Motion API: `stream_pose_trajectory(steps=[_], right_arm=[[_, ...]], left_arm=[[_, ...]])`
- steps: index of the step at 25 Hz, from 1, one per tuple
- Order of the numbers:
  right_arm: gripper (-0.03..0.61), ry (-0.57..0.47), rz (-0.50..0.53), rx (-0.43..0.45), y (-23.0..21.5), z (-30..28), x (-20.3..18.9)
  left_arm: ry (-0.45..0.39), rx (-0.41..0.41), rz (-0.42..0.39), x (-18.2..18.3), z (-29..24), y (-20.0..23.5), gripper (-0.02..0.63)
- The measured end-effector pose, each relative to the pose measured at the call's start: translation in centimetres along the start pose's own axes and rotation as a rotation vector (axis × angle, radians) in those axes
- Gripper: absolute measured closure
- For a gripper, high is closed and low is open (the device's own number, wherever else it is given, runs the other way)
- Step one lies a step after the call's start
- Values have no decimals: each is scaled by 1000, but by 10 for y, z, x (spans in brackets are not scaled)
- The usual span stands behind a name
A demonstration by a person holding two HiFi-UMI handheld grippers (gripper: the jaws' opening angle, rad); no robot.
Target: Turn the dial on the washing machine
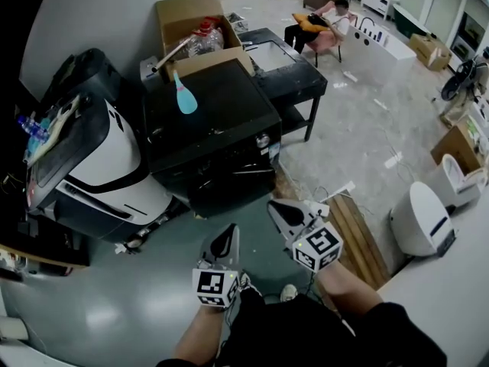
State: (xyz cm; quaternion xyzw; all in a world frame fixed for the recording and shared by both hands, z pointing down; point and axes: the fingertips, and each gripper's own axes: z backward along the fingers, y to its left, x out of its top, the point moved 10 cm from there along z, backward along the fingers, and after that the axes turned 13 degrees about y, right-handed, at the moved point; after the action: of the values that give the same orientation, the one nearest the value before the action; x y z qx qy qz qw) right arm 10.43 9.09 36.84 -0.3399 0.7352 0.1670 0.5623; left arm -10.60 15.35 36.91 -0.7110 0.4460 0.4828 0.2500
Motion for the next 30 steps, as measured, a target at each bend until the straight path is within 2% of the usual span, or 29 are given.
stream_pose_trajectory(steps=[11,15,17,23,30], right_arm=[[580,9,5,21,10,83,-18],[580,14,6,30,17,103,-29],[580,23,4,31,20,109,-33],[580,12,5,51,25,109,-44],[580,45,-23,44,24,108,-48]], left_arm=[[-13,22,-14,-12,26,-88,611],[9,29,-15,-22,38,-109,609],[33,34,-6,-28,42,-116,610],[22,31,4,-39,50,-120,610],[41,30,7,-46,45,-118,609]])
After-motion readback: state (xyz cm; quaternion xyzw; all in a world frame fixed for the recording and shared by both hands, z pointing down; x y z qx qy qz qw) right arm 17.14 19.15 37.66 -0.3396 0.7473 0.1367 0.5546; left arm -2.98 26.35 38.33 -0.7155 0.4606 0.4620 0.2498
